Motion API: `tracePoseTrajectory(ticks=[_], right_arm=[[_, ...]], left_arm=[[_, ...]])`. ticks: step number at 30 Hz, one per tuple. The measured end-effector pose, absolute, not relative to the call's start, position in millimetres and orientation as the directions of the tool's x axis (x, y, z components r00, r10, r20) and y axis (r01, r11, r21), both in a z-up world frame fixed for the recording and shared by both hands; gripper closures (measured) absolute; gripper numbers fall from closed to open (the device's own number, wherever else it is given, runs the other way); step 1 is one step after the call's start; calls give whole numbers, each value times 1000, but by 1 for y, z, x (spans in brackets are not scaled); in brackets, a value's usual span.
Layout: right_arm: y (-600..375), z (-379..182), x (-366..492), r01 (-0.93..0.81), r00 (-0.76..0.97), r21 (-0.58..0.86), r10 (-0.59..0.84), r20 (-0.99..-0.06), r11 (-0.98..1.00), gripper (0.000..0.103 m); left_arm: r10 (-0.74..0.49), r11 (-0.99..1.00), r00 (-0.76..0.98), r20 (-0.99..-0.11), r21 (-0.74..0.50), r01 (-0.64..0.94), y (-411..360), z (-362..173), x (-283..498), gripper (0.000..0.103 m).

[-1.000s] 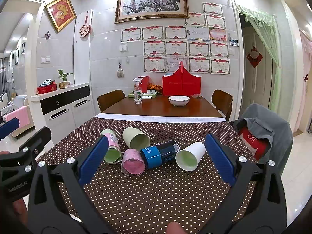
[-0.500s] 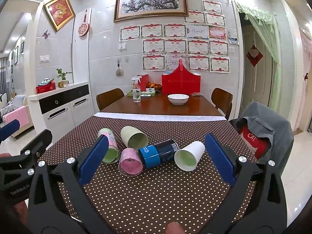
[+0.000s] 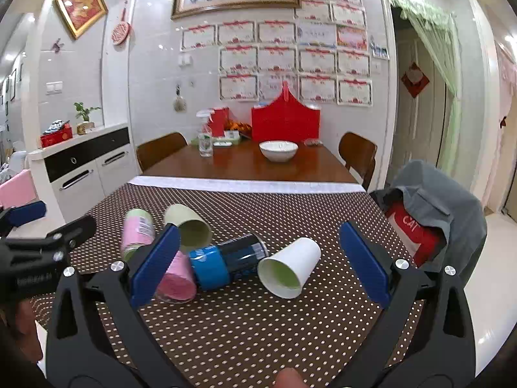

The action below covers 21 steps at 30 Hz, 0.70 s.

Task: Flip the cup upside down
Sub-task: 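Move the left tool to the pale green cup and close on it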

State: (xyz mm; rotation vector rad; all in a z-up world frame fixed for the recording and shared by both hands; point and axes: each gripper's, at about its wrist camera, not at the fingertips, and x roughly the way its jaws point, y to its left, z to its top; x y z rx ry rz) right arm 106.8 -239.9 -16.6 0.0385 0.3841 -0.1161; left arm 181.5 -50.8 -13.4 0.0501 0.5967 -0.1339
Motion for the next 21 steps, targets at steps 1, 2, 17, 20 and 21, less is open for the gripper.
tracePoseTrajectory(ticks=[1,2,17,20,21], right_arm=[[-243,-19,112,122,916,18,-106,-387,992,6],[-247,-21,118,124,911,19,-106,-400,992,6],[-295,-40,207,109,859,56,-66,-508,992,6],[-300,-42,222,94,848,53,-52,-527,994,6],[-302,-43,228,85,844,53,-44,-535,995,6]], left_arm=[[-120,989,804,-582,-2,146,-53,-16,191,4],[-137,988,782,-608,-22,156,-56,-20,202,4],[-140,990,574,-807,-108,90,-101,-56,335,4],[-118,993,559,-821,-97,67,-106,-66,352,4],[-112,994,547,-830,-93,63,-109,-70,360,4]])
